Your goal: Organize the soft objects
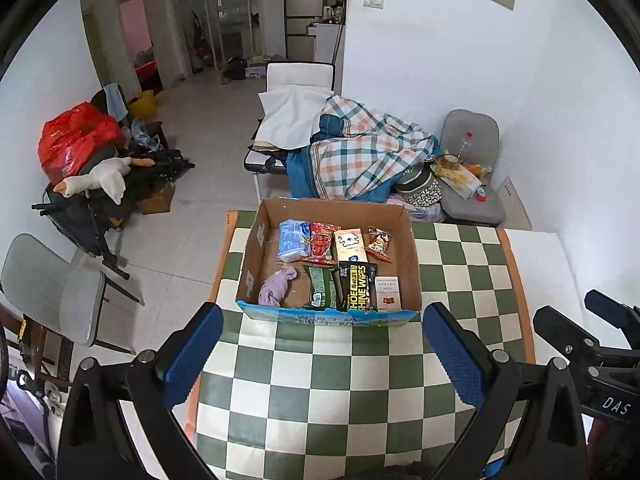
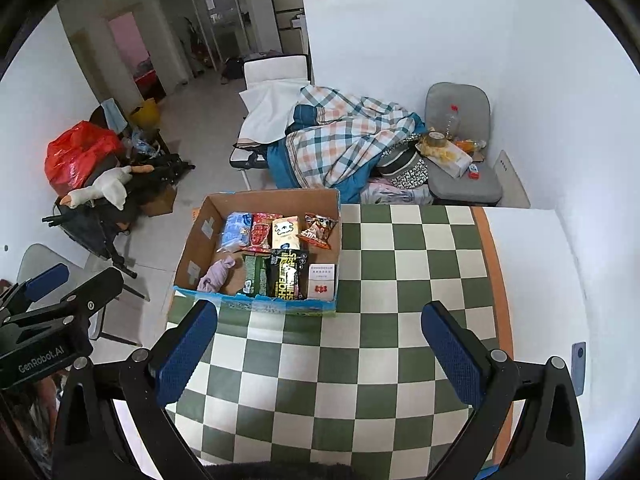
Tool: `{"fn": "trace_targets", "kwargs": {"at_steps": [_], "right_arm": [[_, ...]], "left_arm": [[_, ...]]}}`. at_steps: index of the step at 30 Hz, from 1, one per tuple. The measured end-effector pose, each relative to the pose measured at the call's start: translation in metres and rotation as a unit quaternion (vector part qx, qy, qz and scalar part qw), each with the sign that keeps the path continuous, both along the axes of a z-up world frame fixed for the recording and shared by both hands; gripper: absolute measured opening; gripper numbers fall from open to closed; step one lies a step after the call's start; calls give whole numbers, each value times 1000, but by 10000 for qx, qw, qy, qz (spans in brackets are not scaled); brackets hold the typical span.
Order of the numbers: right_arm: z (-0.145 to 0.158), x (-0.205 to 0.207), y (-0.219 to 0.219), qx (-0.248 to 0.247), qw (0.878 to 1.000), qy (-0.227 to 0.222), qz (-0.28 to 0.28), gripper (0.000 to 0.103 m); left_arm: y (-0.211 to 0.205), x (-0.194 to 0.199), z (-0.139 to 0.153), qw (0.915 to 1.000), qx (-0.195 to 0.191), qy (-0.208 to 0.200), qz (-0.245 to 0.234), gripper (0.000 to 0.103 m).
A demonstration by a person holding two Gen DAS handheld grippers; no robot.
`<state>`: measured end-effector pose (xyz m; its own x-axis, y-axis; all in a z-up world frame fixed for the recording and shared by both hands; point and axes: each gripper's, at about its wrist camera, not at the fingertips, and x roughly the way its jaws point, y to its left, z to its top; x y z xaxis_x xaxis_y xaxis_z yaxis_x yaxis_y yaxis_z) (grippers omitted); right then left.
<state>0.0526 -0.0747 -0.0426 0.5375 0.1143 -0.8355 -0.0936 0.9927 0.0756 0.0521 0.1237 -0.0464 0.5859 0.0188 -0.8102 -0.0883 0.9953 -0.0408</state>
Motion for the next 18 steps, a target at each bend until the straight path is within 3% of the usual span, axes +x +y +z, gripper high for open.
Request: {"fn": "trace_targets", "kwargs": {"at_steps": [18], "right_arm": [[10,-10,-5,-178,9997,-177,-46,103]], "left_arm": [[-8,-11,16,9999,87,-126,47,102]]}}
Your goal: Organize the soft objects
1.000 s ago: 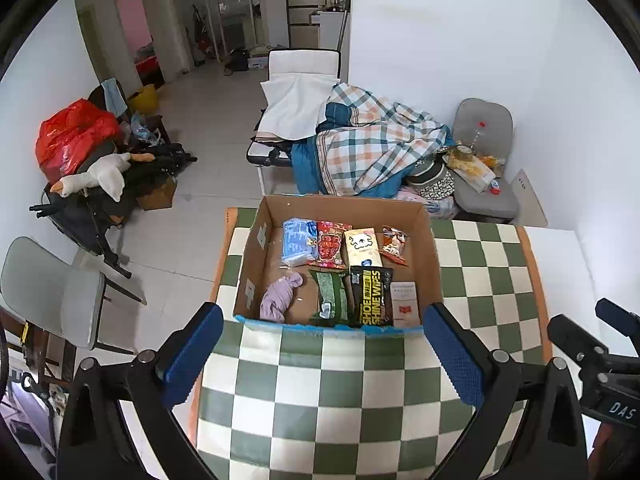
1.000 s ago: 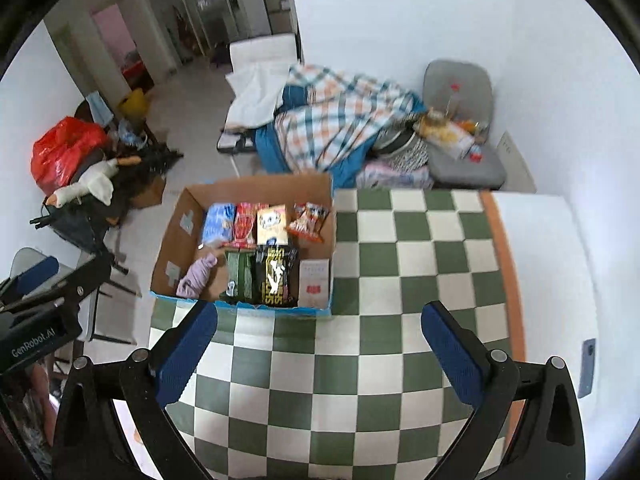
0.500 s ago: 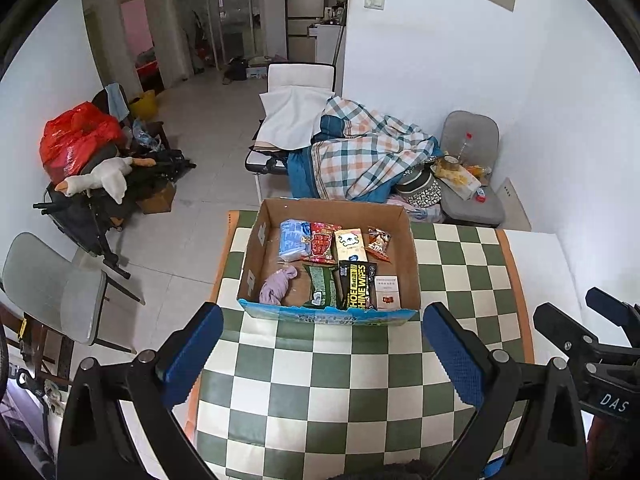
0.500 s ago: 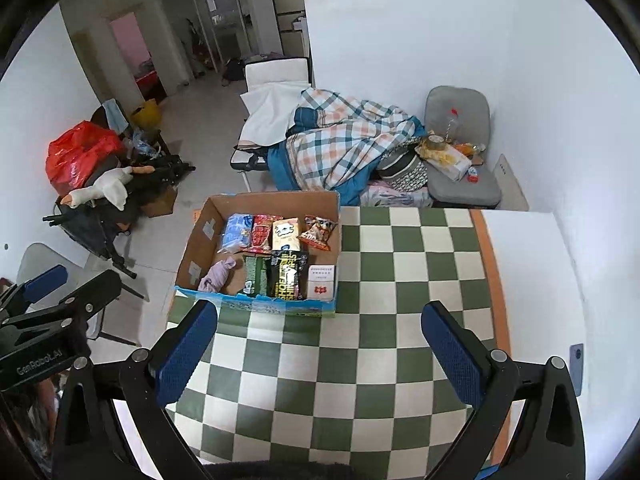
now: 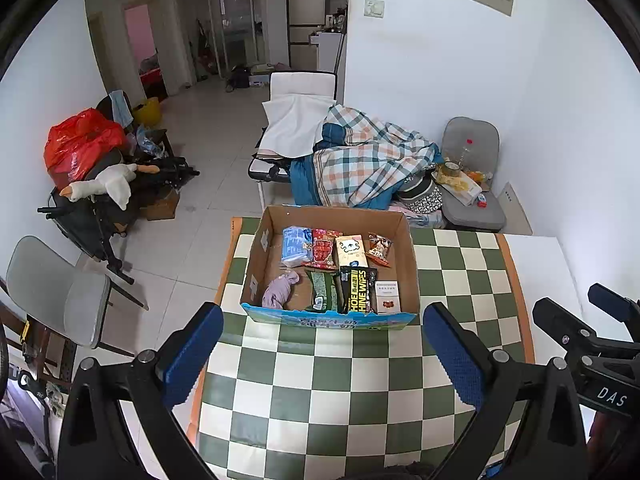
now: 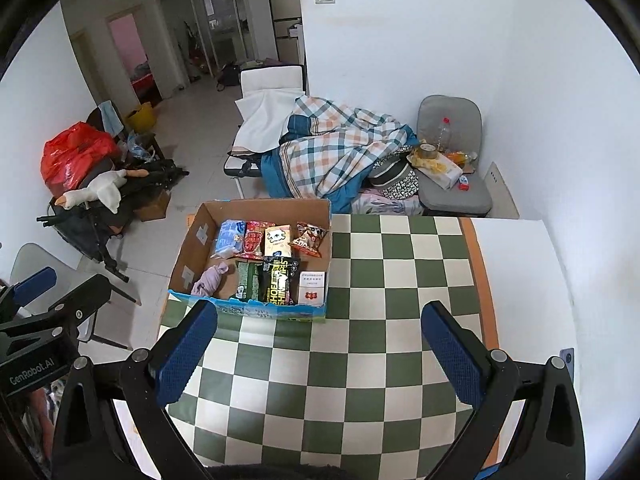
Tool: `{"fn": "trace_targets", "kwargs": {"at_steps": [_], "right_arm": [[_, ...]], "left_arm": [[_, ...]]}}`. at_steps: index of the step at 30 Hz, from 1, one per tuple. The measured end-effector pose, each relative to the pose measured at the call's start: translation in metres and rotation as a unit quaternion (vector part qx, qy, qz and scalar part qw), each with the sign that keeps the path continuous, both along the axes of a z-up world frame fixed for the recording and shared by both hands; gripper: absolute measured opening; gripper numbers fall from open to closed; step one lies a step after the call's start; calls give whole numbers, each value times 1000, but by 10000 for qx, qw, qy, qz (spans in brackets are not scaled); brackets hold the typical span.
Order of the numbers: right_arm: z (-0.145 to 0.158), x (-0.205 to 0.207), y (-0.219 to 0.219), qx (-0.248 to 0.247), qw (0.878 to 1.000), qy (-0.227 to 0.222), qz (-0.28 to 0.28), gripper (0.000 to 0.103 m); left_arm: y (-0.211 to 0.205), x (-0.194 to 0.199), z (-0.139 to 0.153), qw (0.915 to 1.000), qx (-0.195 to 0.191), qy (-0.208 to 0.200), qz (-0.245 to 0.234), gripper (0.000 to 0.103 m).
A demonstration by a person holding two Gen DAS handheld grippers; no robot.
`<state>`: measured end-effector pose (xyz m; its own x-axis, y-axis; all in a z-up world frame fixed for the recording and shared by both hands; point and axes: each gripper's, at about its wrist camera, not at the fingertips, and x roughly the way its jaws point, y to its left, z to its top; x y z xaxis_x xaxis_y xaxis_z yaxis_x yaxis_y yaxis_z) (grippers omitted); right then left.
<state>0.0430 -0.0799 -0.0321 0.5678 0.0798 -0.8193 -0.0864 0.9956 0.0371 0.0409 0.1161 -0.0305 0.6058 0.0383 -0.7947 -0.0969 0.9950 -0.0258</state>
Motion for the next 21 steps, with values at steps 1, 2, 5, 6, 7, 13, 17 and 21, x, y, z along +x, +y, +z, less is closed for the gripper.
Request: {"fn": "trace_targets", "kwargs": {"at_steps": [1,2,5,6,7,13,17,21], "right_arm": [[0,0,0,2,10000,-8,1,103],[1,0,0,3,10000,-21,-1,103],[3,1,-2,-28,10000,-47,-7,103],[4,2,-3,-15,10000,-37,-11,103],[4,2,-2,-43,10000,-35,-6,103],[8,0,-3,-73,9999,-89,-79,103],[9,-1,-5,-78,9999,-91,-89,103],[9,0,-6,-74,9999,-96,-72,103]], "left_arm": [[1,2,-1,10000,-1,-3,0,102],[0,2,0,10000,-4,-14,9,102],[0,2,1,10000,-8,-17,10,102],[1,2,0,10000,-9,-18,10,102],[1,3,0,10000,-13,-13,5,102],[1,2,0,10000,-22,-27,41,102],[1,2,0,10000,-21,-25,40,102],[1,1,0,10000,-28,-28,50,102]]}}
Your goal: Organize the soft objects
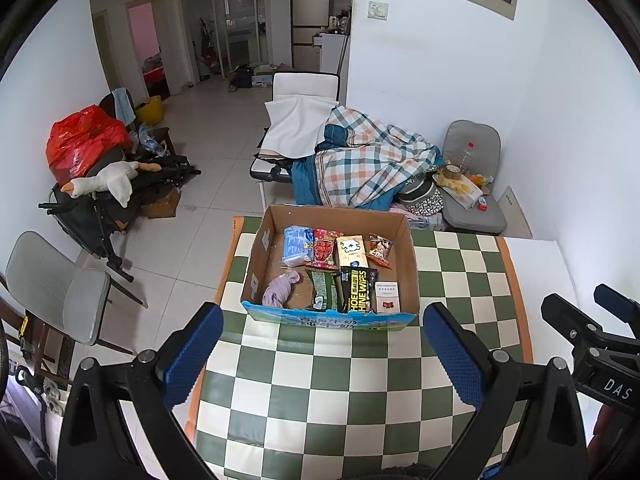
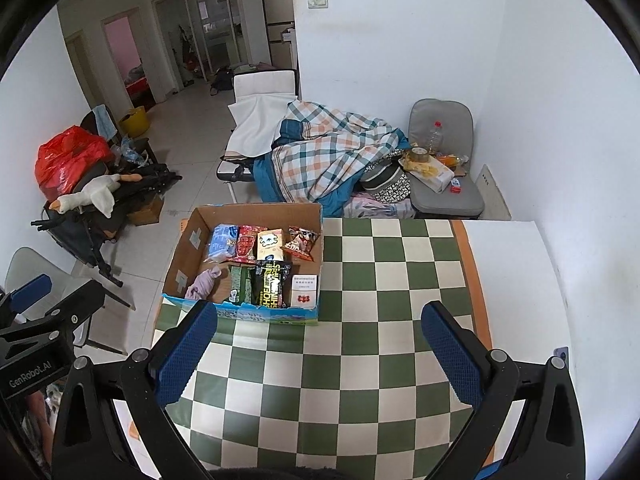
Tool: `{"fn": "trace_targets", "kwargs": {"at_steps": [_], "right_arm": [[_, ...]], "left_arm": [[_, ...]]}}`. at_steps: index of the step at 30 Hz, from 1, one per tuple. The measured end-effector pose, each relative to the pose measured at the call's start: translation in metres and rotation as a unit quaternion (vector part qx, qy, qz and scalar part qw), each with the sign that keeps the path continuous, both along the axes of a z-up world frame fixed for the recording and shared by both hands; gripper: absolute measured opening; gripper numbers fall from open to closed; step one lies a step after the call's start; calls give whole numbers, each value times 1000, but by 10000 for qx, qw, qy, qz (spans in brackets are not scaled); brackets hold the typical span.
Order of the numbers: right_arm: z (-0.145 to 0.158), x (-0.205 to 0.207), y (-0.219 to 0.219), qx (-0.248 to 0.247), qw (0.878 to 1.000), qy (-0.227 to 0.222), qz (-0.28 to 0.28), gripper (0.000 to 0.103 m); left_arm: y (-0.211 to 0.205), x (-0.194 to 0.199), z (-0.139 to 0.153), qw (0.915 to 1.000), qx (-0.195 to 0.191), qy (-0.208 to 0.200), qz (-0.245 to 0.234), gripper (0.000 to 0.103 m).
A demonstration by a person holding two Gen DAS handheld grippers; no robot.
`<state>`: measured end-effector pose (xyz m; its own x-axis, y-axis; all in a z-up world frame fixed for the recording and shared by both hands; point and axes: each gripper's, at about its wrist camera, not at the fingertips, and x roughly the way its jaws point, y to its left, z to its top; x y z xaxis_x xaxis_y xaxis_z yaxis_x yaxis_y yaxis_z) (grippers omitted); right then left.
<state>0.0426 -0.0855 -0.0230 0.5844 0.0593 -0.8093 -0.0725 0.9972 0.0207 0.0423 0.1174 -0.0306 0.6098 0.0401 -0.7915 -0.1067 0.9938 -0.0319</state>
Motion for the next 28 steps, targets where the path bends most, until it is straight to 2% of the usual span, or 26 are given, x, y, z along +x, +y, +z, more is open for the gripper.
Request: {"fn": "trace_targets", "kwargs": {"at_steps": [28], "right_arm": [[2,-2,1,-5,10000,-34,-2,103]], "left_arm": [[1,-7,-2,9999,5,-16,106,102]]}}
